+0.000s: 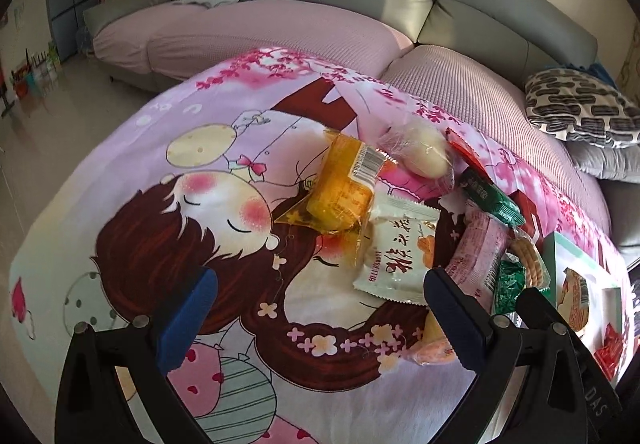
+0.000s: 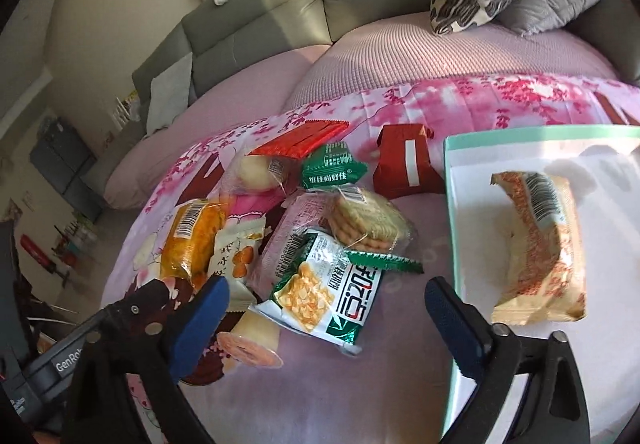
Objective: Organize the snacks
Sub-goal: 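Move both open tools back from the tray to the snack pile, then grasp the green-and-white biscuit packet with the right tool while the left tool grasps the jelly cup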
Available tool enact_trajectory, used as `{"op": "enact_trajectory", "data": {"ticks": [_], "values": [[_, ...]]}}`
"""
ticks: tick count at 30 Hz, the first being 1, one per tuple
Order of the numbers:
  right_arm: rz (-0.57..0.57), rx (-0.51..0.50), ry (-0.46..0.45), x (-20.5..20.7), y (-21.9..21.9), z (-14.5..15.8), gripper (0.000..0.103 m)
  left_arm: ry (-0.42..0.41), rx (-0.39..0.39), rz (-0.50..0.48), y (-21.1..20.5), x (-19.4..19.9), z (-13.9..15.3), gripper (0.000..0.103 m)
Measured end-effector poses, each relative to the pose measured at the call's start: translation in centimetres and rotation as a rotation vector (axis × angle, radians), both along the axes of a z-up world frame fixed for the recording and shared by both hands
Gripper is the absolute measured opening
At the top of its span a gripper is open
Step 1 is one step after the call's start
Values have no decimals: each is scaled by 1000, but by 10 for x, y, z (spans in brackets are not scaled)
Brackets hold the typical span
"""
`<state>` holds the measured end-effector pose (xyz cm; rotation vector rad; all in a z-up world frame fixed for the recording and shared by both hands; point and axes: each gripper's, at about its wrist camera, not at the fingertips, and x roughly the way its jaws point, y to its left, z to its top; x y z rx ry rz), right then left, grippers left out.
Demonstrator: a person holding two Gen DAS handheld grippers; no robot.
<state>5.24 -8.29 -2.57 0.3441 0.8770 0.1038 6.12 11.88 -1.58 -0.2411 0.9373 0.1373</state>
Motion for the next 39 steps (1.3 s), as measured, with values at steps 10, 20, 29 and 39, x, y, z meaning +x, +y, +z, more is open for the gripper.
{"op": "enact_trajectory", "data": {"ticks": [10,20,29,39], "values": [[3,1,20,4,5,-11,82,55,-12,-30,-2,3,-14,103],[2,-18,32,3,4,-12,70,90,-38,-25,-1,2,-23,103],[21,-52,52,0,0,-12,58,106,-39,-32,-7,3,-25,103],[59,-97,78,-7,3,-11,57,115,-46,-64,-18,2,-25,103]]}}
